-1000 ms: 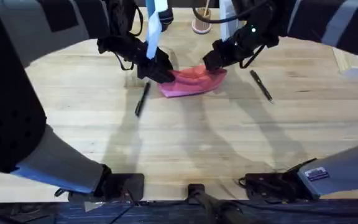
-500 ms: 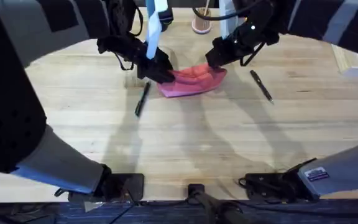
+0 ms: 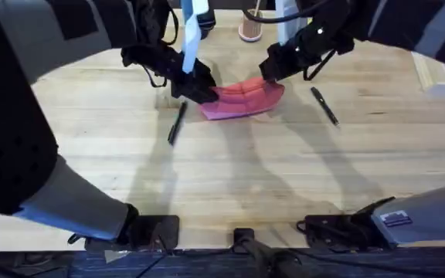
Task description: Unzip the bag, pick up the pens from the table one at a time and place them inside, then zip the bag closed.
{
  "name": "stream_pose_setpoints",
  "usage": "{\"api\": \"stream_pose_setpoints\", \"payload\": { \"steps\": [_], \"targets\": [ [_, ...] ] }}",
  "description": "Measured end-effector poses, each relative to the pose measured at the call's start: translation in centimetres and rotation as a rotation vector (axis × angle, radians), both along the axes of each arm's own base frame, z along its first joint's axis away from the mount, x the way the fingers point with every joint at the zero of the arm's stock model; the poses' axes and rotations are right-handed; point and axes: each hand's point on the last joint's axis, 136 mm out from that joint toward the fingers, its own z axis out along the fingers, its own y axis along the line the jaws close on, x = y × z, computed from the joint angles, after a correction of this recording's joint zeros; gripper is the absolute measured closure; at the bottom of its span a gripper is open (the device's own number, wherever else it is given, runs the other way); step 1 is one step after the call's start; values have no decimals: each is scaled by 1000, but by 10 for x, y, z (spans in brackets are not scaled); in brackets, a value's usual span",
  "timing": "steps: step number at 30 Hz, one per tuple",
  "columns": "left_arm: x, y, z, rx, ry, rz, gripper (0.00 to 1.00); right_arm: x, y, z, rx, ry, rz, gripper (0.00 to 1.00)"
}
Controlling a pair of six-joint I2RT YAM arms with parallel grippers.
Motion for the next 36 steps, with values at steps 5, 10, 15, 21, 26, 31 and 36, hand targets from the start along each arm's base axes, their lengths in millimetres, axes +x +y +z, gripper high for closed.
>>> {"api": "stream_pose_setpoints", "payload": {
  "steps": [5, 10, 15, 21, 26, 31, 36],
  "targets": [
    [0, -1, 1, -4, 0, -1, 958, 0, -1, 10, -4, -30, 18, 968],
    [-1, -2, 1, -12, 1, -4, 959, -4, -2, 21, -19, -62, 71, 969],
    [-1, -3, 2, -14, 3, -8, 959, -5, -2, 28, -21, -80, 88, 969],
    [-2, -4, 2, -19, 3, -10, 959, -7, -3, 38, -14, -105, 92, 969],
    [-2, -5, 3, -22, 3, -11, 959, -8, -3, 44, -12, -121, 99, 970],
    [-2, -5, 3, -22, 2, -11, 959, -8, -3, 46, -11, -128, 102, 969],
    [-2, -4, 2, -16, 4, -10, 959, -11, 4, 46, -10, -128, 120, 969]
  ]
}}
